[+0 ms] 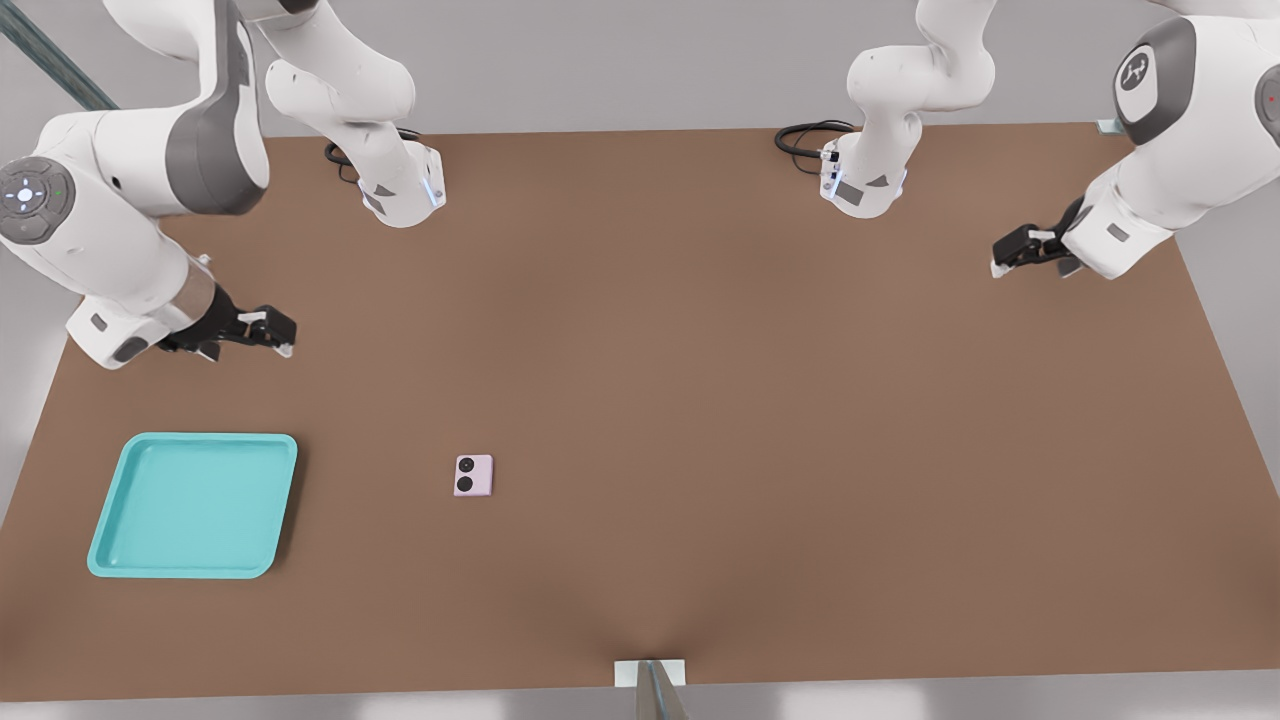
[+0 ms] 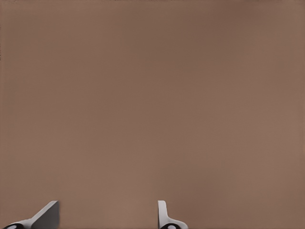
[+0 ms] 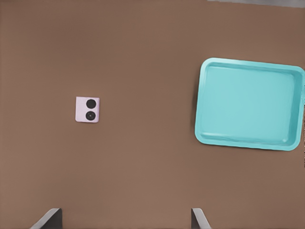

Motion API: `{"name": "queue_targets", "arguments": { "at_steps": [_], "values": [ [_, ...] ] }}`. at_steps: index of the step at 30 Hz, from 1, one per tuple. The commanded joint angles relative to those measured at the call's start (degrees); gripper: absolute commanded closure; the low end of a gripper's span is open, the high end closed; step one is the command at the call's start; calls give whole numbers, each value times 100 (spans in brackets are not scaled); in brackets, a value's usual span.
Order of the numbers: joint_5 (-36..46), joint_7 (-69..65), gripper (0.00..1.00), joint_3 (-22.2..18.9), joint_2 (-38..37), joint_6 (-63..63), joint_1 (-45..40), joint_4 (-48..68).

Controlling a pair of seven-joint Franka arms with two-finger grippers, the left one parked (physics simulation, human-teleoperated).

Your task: Keep left arm still and place phone on the tray with right arm

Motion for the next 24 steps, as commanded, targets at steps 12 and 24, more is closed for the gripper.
{"name": "queue_targets", "arguments": {
  "at_steps": [12,24],
  "values": [
    [-331,1653,0,529,3008,3942,784,-73],
    [-929,2972,0,538,3826,5542,969,-1039]
  ]
}}
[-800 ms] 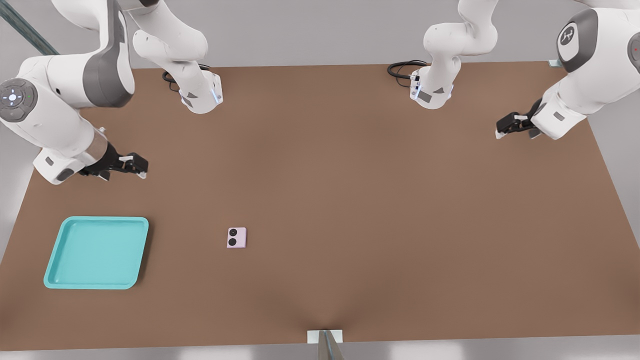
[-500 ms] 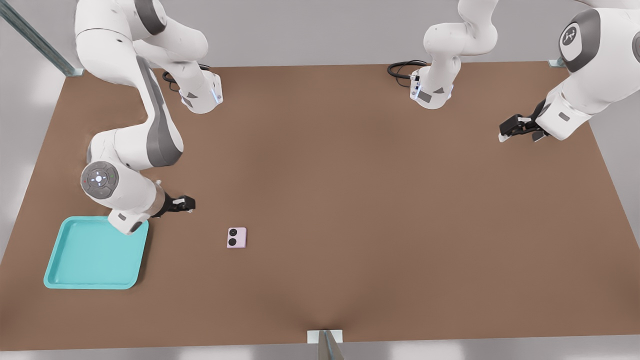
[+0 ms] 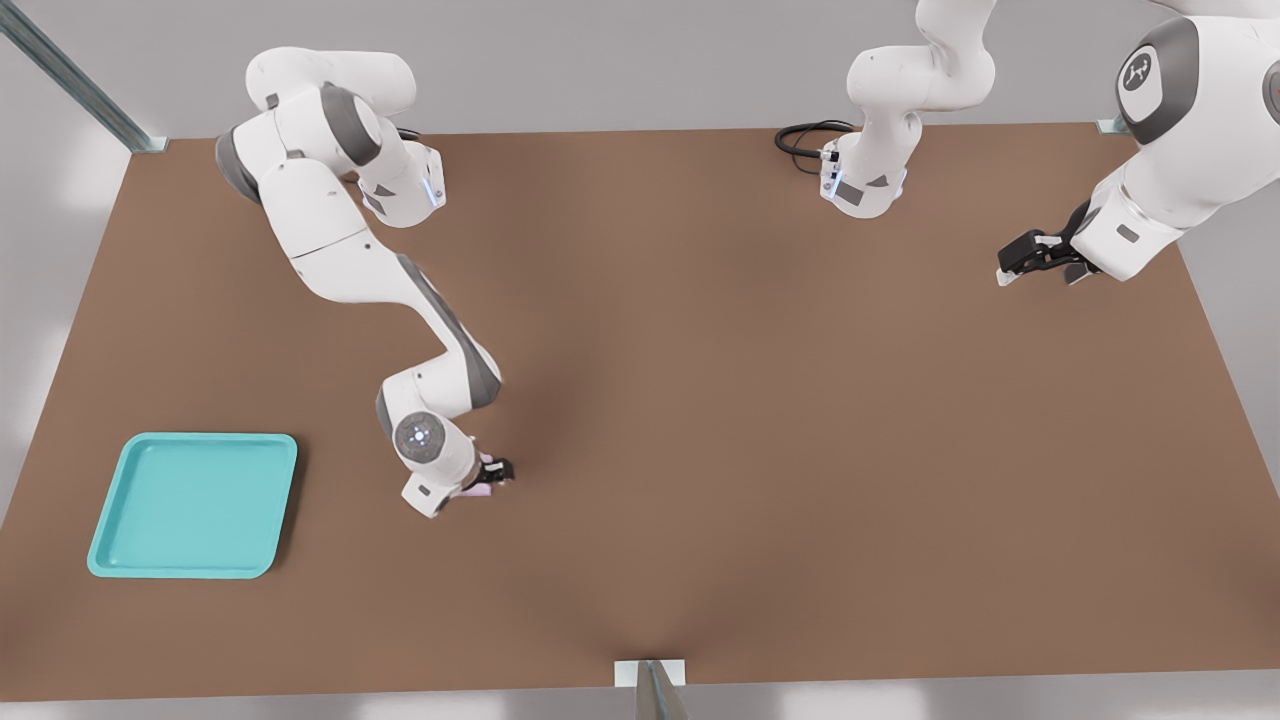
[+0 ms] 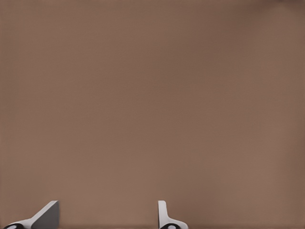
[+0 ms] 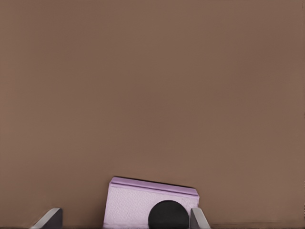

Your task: Keep left arm still and place phone on the tray with right arm

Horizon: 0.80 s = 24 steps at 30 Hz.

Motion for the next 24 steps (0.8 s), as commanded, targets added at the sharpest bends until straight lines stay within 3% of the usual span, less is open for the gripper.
{"name": "queue_targets", "arguments": {
  "at_steps": [1,17,19,24],
  "values": [
    [-45,1406,0,22,-108,766,-66,-229],
    [-28,1740,0,119,32,775,-277,-475],
    [-54,1722,21,119,32,766,-268,-466],
    [-63,1652,25,119,-38,714,-277,-475]
  ]
}}
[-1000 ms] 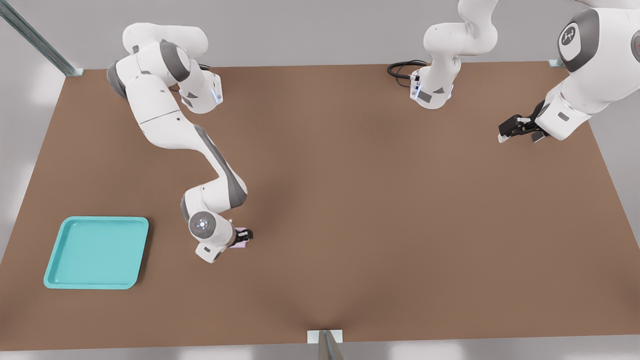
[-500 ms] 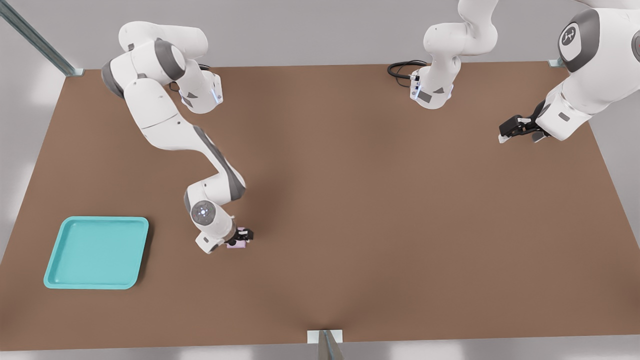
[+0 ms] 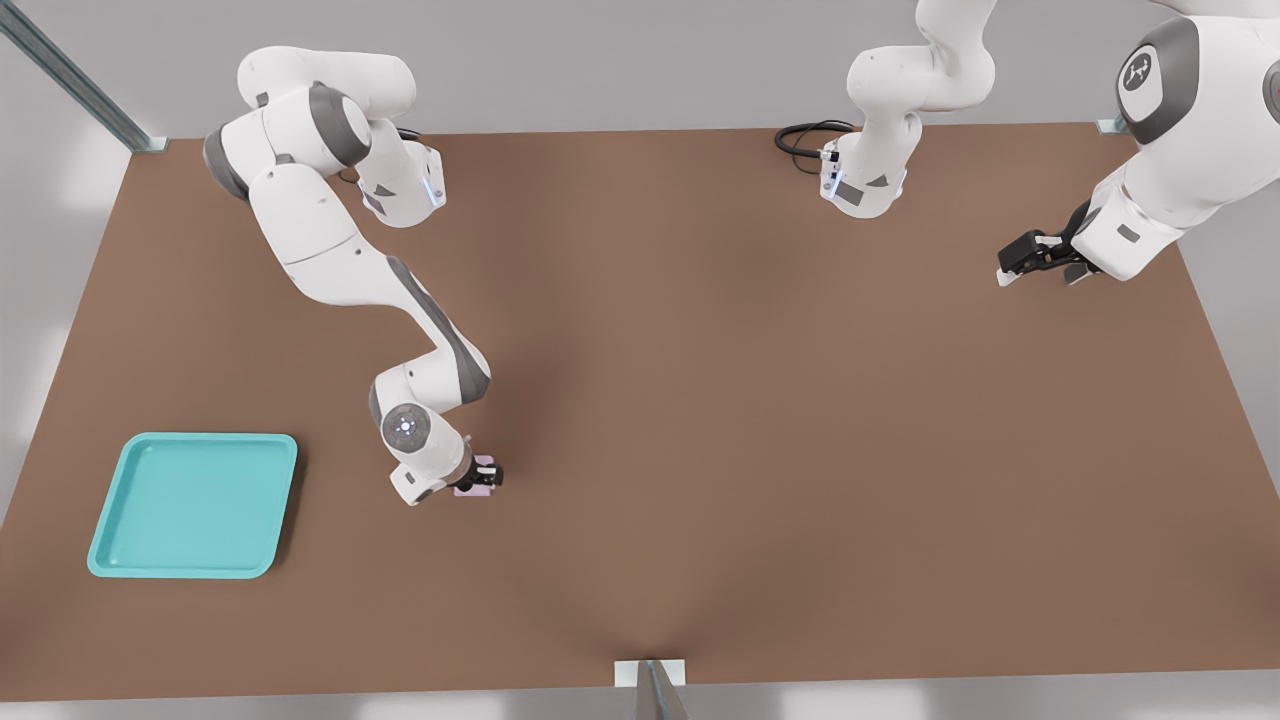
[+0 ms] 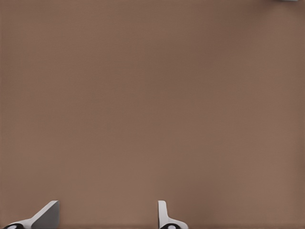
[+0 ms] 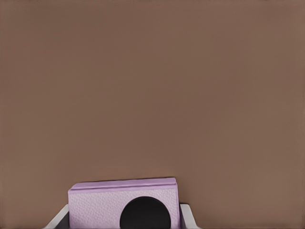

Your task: Keep left arm still and place phone on the tray with right arm

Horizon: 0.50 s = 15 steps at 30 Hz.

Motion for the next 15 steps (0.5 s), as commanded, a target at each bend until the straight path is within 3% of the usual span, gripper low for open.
{"name": "queue_targets", "arguments": {
  "at_steps": [1,4,8,9,11,15],
  "values": [
    [-102,457,25,1,-93,-149,-10,12],
    [-120,299,25,1,-383,-518,-62,12],
    [-111,-799,25,71,-752,-589,-879,-278],
    [-111,-1220,25,80,-769,-589,-1204,-304],
    [-111,-2090,25,527,-787,-598,-2188,-436],
    [-111,-3612,25,554,-805,-589,-3332,-454]
  ]
}}
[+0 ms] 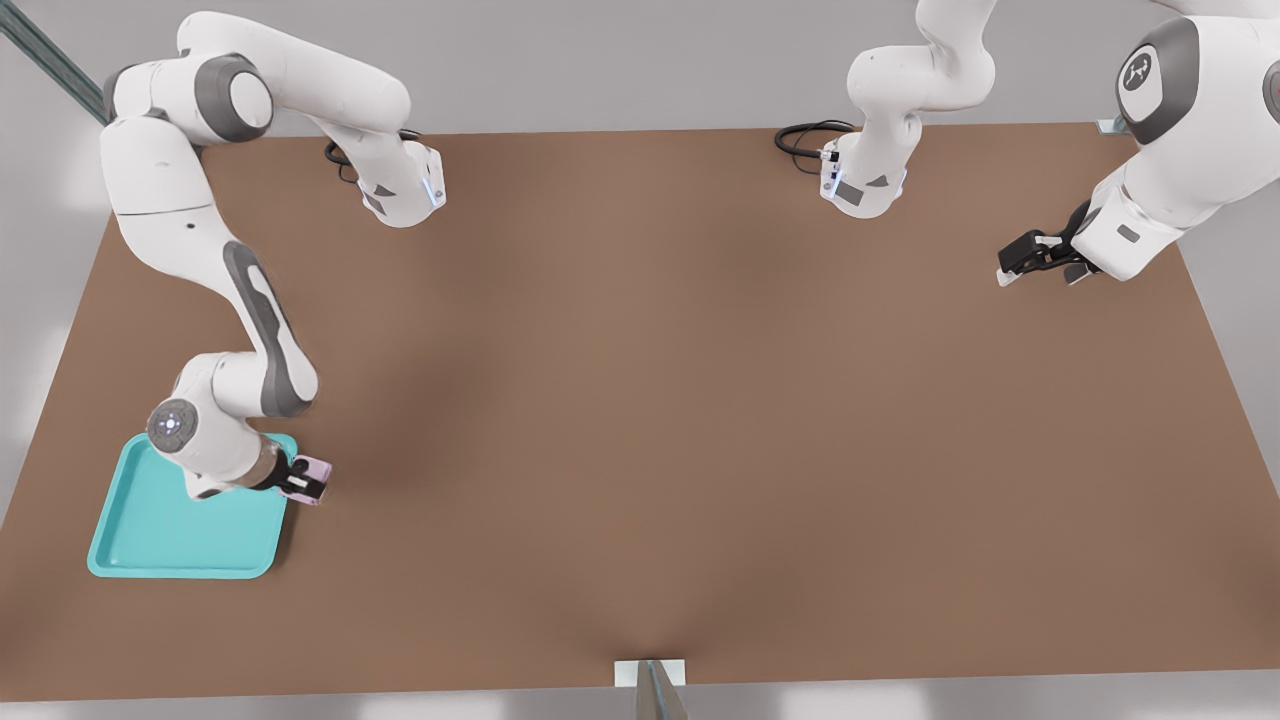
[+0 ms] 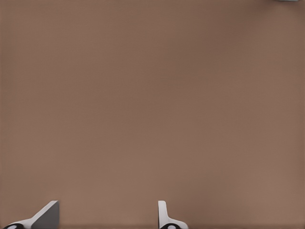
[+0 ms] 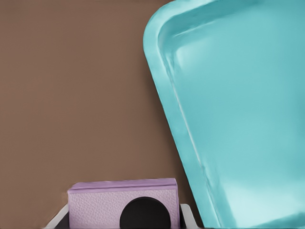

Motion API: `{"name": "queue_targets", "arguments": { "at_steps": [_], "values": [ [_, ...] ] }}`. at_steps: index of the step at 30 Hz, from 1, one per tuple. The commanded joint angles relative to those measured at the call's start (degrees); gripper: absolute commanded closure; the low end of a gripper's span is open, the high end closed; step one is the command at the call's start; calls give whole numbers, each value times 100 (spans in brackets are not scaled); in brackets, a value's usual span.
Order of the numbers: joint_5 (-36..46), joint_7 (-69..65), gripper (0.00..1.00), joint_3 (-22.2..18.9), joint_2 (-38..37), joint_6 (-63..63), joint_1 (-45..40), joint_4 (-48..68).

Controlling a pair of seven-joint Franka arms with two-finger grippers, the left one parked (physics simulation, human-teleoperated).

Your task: Keep left arm still and place phone on the tray with right arm

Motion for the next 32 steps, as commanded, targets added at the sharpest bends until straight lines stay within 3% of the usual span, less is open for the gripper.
{"name": "queue_targets", "arguments": {
  "at_steps": [1,6,7,12,13,15,17,18,19,21,22,25,32],
  "values": [
    [-48,-2713,25,-5,40,-64,-303,68],
    [-39,-3908,23,-243,646,-38,-664,850],
    [4,-3856,0,-252,655,-56,-664,885],
    [-4,-3865,0,-85,235,-731,-620,1131],
    [4,-3786,0,117,-274,-1267,-585,1157],
    [-65,-3145,0,1004,-575,-2945,-462,2315],
    [-180,-2248,0,1541,-759,-3730,-207,2880],
    [-163,-1940,0,1664,-1260,-3913,-163,2810],
    [-128,-1773,0,955,-1532,-4335,591,2871],
    [1217,-2185,0,-2236,-2675,-4881,2991,2494],
    [1226,-2230,0,-2431,-2781,-4942,3168,2449],
    [1200,-2221,0,-1983,-3177,-4986,2694,2028],
    [1077,-2212,0,-1966,-3159,-4995,2755,2010]
  ]
}}
